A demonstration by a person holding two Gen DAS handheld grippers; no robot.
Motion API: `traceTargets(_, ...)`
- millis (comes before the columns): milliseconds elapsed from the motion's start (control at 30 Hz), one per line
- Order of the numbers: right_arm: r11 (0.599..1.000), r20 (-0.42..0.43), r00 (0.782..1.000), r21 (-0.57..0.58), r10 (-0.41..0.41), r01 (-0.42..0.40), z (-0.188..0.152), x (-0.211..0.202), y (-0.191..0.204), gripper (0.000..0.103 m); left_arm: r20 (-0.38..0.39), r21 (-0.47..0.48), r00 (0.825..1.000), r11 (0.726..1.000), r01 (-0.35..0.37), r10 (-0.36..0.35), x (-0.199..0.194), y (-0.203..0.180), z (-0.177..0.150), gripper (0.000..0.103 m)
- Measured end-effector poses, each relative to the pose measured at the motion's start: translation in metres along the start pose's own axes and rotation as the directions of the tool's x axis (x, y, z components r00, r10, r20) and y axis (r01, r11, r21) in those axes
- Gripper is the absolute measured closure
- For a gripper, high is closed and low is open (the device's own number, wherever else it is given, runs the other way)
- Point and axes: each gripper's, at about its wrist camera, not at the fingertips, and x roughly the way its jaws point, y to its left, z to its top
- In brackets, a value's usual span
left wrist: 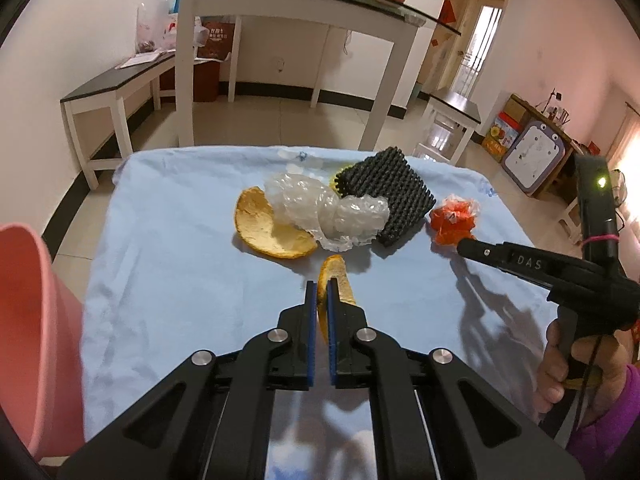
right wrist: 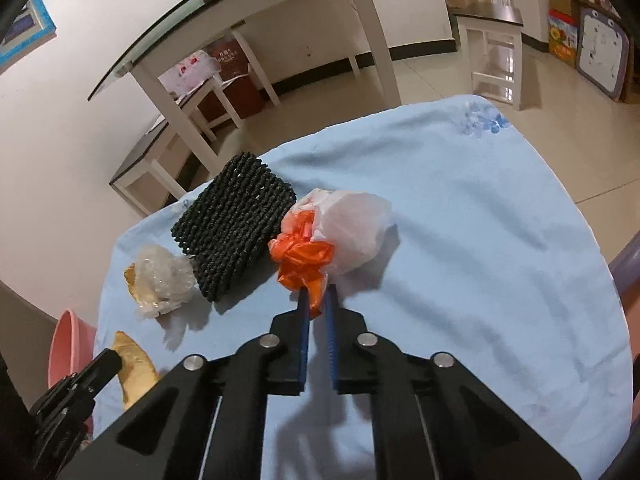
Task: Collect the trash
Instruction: 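Carry the orange peel and orange-and-white bag over the pink bucket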
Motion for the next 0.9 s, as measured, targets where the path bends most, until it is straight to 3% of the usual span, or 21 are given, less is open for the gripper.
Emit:
traceTargets(433,0.99,0.07,0.994,-0.122,0.081,-0.072,-0.031,-0.07,0.041,0.097,0.085,-0.051,0.996,0.998,-0.025,0.03,-0.062,0.019,-0.014,0.099)
traceTargets(900,0.936,0.077,0.977,-0.31,0.2,-0.168,-0.072,-0.114,0.128,0.097,0.188,-0.149,0.975,0.985,-0.09,0.118,-0.138,0.066,-0.032,0.099)
